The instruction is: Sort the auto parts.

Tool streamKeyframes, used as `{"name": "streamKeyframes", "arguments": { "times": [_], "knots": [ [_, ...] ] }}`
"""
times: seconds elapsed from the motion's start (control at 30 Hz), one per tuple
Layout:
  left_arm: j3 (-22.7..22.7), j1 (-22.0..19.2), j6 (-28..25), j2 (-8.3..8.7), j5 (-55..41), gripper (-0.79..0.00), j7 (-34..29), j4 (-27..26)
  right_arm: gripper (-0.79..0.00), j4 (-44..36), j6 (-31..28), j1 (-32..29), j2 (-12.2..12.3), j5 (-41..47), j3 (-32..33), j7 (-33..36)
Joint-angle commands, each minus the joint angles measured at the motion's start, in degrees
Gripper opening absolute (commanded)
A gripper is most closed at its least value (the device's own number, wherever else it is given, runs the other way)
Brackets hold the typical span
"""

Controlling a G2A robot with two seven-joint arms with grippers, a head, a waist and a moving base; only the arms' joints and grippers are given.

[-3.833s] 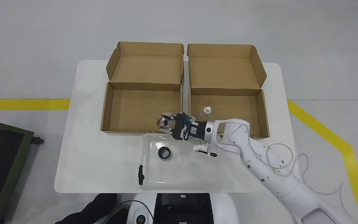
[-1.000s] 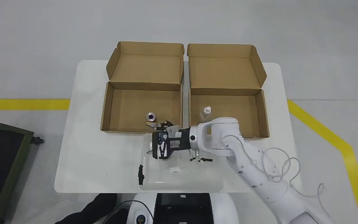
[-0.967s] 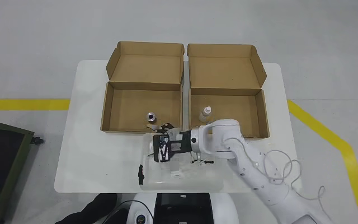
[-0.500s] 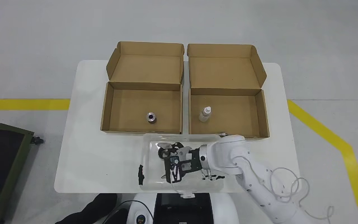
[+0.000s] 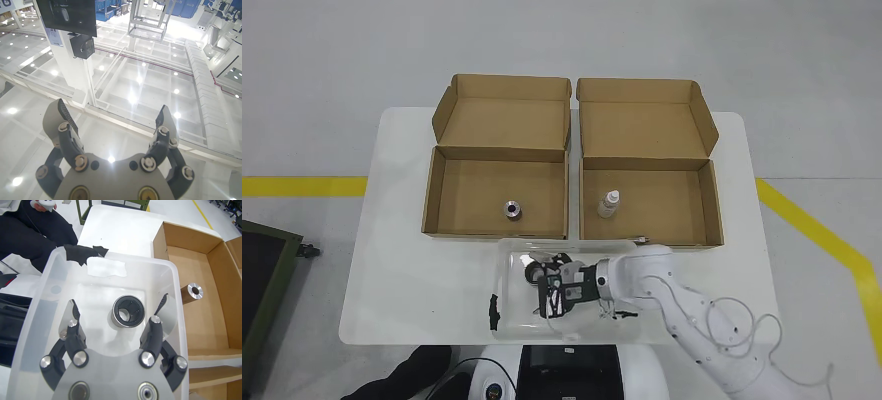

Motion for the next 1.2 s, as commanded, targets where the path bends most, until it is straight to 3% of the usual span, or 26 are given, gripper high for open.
{"name": "streamKeyframes", "arguments": {
  "times": [0.0, 0.23, 0.43, 0.6, 0.63, 0.67, 0.73, 0.93, 1.17],
  "knots": [
    [0.0, 0.0, 0.0, 0.0, 0.0, 0.0, 0.0, 0.0, -0.092, 1.0, 0.6, 0.5, -0.1, -0.5, -0.5, -0.8],
    [0.0, 0.0, 0.0, 0.0, 0.0, 0.0, 0.0, 0.0, -0.102, 5.3, 2.8, 2.6, -0.8, -2.6, -3.1, -3.9],
    [0.0, 0.0, 0.0, 0.0, 0.0, 0.0, 0.0, 0.0, -0.163, 8.0, 4.3, 3.9, -1.2, -3.1, -4.2, -6.1],
    [0.0, 0.0, 0.0, 0.0, 0.0, 0.0, 0.0, 0.0, -0.311, 9.3, 4.8, 4.6, -1.4, -3.3, -4.5, -7.1],
    [0.0, 0.0, 0.0, 0.0, 0.0, 0.0, 0.0, 0.0, -0.394, 9.4, 4.8, 4.7, -1.4, -3.2, -4.4, -7.3],
    [0.0, 0.0, 0.0, 0.0, 0.0, 0.0, 0.0, 0.0, -0.428, 9.5, 4.8, 4.8, -1.4, -3.2, -4.4, -7.4],
    [0.0, 0.0, 0.0, 0.0, 0.0, 0.0, 0.0, 0.0, -0.459, 9.4, 4.7, 4.8, -1.3, -3.1, -4.2, -7.5],
    [0.0, 0.0, 0.0, 0.0, 0.0, 0.0, 0.0, 0.0, -0.785, 7.4, 4.1, 4.3, -1.0, -2.0, -3.3, -7.1],
    [0.0, 0.0, 0.0, 0.0, 0.0, 0.0, 0.0, 0.0, -0.785, 2.8, 2.1, 2.6, -0.2, 2.0, -0.4, -5.6]
  ]
}}
